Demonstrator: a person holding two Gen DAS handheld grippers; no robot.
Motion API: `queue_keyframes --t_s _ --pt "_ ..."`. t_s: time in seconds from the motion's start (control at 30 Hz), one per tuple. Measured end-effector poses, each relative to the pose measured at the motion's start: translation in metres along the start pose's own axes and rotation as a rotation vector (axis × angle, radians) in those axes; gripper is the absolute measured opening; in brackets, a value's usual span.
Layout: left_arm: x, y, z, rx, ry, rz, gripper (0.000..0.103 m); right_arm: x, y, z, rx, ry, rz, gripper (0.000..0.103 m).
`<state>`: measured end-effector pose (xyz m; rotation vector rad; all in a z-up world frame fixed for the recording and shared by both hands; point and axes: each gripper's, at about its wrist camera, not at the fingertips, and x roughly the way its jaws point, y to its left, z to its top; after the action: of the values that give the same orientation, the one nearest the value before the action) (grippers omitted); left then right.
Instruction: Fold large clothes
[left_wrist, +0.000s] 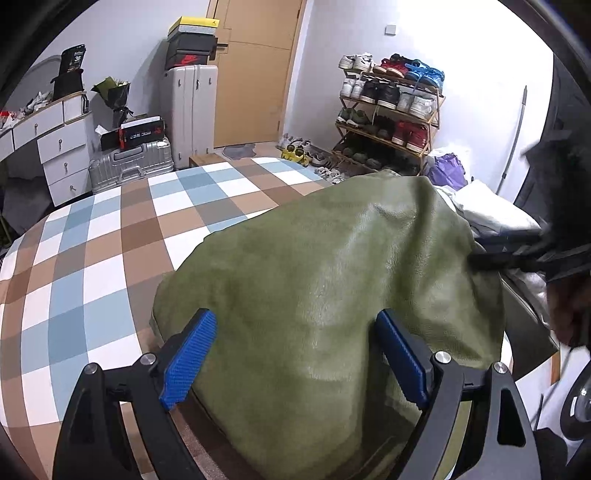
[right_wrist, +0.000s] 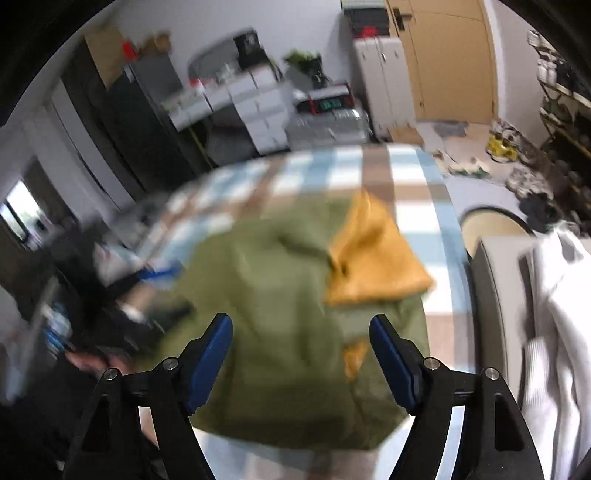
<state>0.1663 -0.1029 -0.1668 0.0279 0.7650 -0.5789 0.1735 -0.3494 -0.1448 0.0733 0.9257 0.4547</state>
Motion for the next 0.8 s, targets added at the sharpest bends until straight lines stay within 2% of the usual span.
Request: queue_keyframes --t_s 0.03,0.07,0.1,0.13,0.2,0.33,0.5,0.57,0.6,0.63,0.7,0.8 --pt "0.001 -0.001 0.000 -0.001 0.002 0.005 0.085 0.012 -0.007 -0.006 0.039 0.022 -0.052 0.076" --pt "0.001 -0.002 0.001 0.000 0.004 0.011 0.085 0.018 -0.014 -0.010 0.085 0.030 -0.032 0.066" --pt "0.001 -0.002 0.002 -0.008 0.006 0.019 0.085 0.022 -0.020 -0.014 0.135 0.025 0.048 0.031" --pt "0.001 0.000 0.002 -0.025 0.008 0.018 0.085 0.020 -0.026 -0.015 0.183 0.017 0.144 0.018" --pt "0.000 0.001 0.004 -0.050 0.013 0.008 0.085 0.006 -0.029 -0.016 0.221 -0.040 0.171 0.008" --pt "0.002 -0.004 0.006 -0.032 0.024 0.020 0.085 -0.013 -0.032 -0.026 0.230 -0.077 0.149 0.005" --pt "0.005 -0.004 0.008 -0.039 0.030 0.046 0.085 0.009 -0.066 -0.054 0.347 -0.061 0.133 0.005" --pt "0.005 0.002 0.009 -0.078 0.029 0.024 0.085 0.020 -0.081 -0.070 0.402 -0.022 0.023 0.000" --pt "0.005 0.002 0.009 -0.080 0.029 0.022 0.085 0.025 -0.088 -0.077 0.433 -0.011 0.060 0.000" --pt "0.005 0.001 0.009 -0.074 0.030 0.030 0.085 0.025 -0.093 -0.084 0.466 -0.025 0.096 0.000" --pt "0.006 0.002 0.009 -0.075 0.030 0.032 0.085 0.011 -0.089 -0.080 0.469 -0.074 0.110 0.003" --pt "0.005 0.001 0.008 -0.072 0.027 0.031 0.085 -0.030 -0.063 -0.050 0.319 -0.193 0.063 0.005"
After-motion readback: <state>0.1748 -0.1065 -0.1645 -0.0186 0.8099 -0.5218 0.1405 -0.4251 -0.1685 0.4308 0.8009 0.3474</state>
